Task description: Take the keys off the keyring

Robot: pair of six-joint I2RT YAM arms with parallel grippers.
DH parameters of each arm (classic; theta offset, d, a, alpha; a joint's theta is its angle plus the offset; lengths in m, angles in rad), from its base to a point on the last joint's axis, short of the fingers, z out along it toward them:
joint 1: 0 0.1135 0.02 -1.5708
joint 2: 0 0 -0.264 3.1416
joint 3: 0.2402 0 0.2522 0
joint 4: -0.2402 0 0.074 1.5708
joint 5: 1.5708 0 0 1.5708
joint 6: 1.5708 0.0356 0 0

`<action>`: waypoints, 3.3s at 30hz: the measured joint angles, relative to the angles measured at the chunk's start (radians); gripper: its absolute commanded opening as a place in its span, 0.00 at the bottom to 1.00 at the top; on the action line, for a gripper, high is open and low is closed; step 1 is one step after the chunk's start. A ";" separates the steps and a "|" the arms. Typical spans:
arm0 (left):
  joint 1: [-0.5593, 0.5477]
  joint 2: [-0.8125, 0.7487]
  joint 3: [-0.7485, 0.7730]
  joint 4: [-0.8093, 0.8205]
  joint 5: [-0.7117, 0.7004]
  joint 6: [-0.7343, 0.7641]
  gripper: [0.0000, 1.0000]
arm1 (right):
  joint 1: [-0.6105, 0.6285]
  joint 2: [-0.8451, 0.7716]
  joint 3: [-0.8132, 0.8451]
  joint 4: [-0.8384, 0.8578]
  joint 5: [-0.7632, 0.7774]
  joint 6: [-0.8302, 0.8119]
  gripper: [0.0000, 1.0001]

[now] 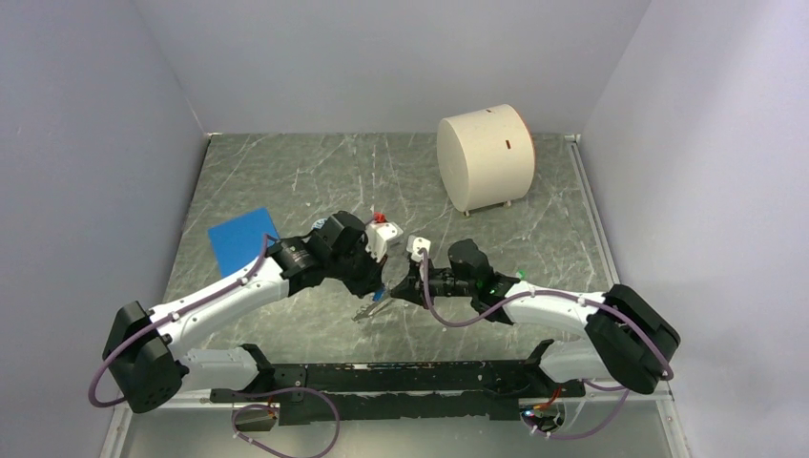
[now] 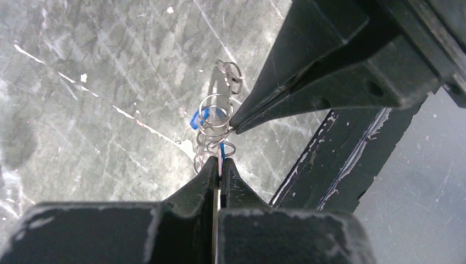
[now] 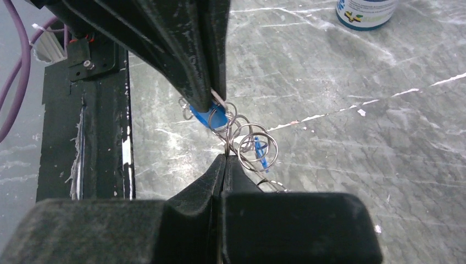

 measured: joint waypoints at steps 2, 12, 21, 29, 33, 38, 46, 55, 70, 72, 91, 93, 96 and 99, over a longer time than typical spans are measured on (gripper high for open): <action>0.000 0.006 0.017 -0.024 -0.006 0.006 0.03 | 0.015 -0.008 0.006 -0.020 0.014 -0.014 0.00; -0.001 0.026 0.040 -0.053 -0.005 0.000 0.03 | 0.078 -0.021 0.028 -0.076 0.103 -0.073 0.00; -0.001 0.049 0.045 -0.051 0.026 -0.003 0.03 | 0.109 -0.036 0.029 -0.094 0.168 -0.103 0.00; -0.001 0.050 0.056 -0.064 -0.031 -0.003 0.03 | 0.136 -0.040 0.036 -0.117 0.196 -0.131 0.00; -0.001 0.042 0.061 -0.093 -0.069 0.001 0.03 | 0.138 -0.040 0.042 -0.118 0.201 -0.138 0.00; -0.003 0.043 0.074 -0.097 -0.054 0.009 0.03 | 0.143 -0.040 0.046 -0.118 0.203 -0.141 0.00; -0.003 0.043 0.075 -0.085 -0.007 0.021 0.03 | 0.143 -0.031 0.046 -0.116 0.209 -0.133 0.00; -0.006 0.056 0.088 -0.089 0.028 0.036 0.03 | 0.144 -0.036 0.046 -0.111 0.215 -0.130 0.00; -0.009 0.065 0.072 -0.048 0.060 0.022 0.02 | 0.144 -0.064 0.039 -0.113 0.284 -0.117 0.07; -0.008 0.064 0.069 -0.043 0.063 0.020 0.03 | 0.143 -0.059 0.039 -0.110 0.293 -0.098 0.09; -0.006 0.049 0.071 -0.053 -0.142 -0.246 0.03 | 0.129 -0.225 -0.097 0.007 0.361 0.020 0.67; -0.006 0.055 0.071 -0.053 -0.168 -0.327 0.03 | 0.152 -0.225 -0.105 0.017 0.397 0.017 0.69; -0.006 0.064 0.071 -0.054 -0.200 -0.454 0.03 | 0.192 -0.213 -0.106 0.034 0.456 0.003 0.71; -0.006 0.066 0.074 -0.062 -0.225 -0.582 0.02 | 0.226 -0.189 -0.104 0.053 0.516 -0.015 0.72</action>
